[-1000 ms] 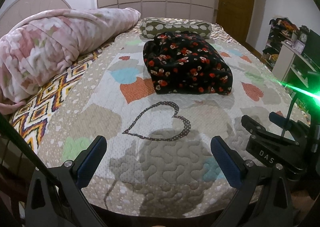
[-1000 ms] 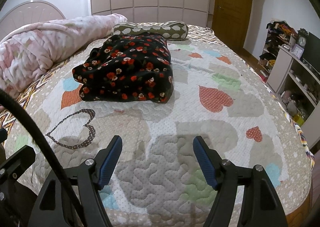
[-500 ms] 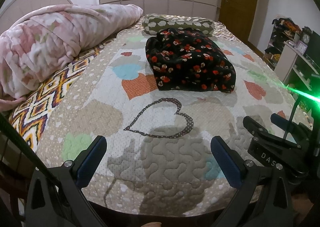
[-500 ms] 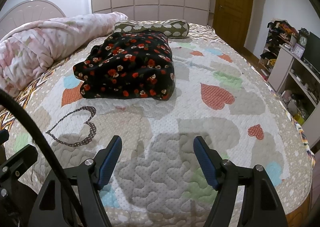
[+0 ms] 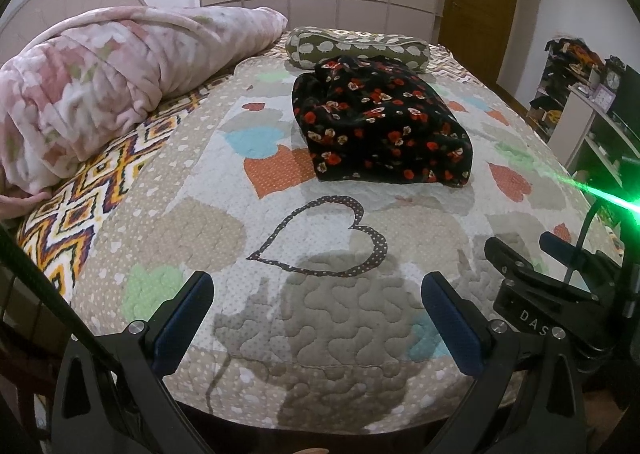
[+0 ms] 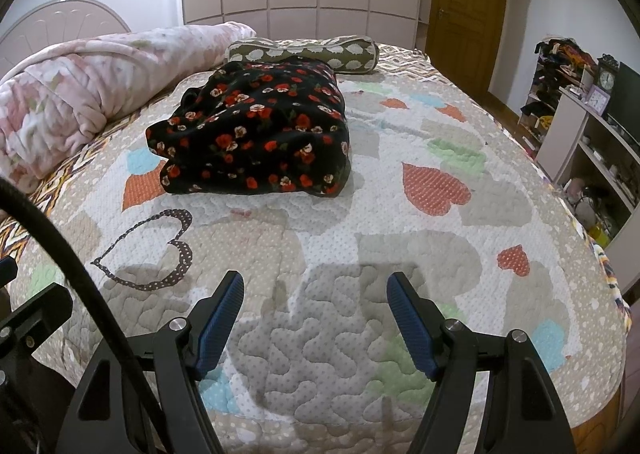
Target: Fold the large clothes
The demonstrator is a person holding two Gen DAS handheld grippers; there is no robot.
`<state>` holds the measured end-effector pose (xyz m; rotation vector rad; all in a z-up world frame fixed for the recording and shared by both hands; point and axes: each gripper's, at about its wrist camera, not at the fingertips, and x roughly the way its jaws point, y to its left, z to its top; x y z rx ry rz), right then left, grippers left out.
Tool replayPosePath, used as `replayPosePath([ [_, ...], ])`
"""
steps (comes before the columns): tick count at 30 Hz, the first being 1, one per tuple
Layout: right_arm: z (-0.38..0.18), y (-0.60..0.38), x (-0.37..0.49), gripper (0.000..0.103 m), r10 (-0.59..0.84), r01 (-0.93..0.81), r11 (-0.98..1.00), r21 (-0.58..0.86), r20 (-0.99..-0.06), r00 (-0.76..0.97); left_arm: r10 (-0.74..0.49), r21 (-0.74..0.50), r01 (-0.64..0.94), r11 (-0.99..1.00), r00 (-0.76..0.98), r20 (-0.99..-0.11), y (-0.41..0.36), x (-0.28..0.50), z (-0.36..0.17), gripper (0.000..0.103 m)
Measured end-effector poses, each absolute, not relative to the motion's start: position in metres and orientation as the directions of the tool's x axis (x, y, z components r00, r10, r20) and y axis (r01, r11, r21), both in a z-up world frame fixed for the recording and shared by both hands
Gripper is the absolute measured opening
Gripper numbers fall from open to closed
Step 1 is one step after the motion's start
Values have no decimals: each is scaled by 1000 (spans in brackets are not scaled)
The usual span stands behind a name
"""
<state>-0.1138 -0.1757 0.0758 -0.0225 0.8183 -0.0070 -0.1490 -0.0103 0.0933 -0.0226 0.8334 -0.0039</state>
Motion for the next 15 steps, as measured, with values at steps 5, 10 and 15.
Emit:
replayPosePath([
  [5,75,-178,-114,78,-14,-2,1000,-22,-732,682,-12,-23,-8,1000,669,-743,-8,-148,92,103],
  [10,74,-179,-114,78,-16,-1,1000,-22,-733,680,-9,-23,-12,1000,662,-749,-6,-147,91,103],
  [15,73,-179,-115,78,-19,3,1000,-24,-737,675,-2,-20,-19,1000,655,-756,-5,-146,90,103],
])
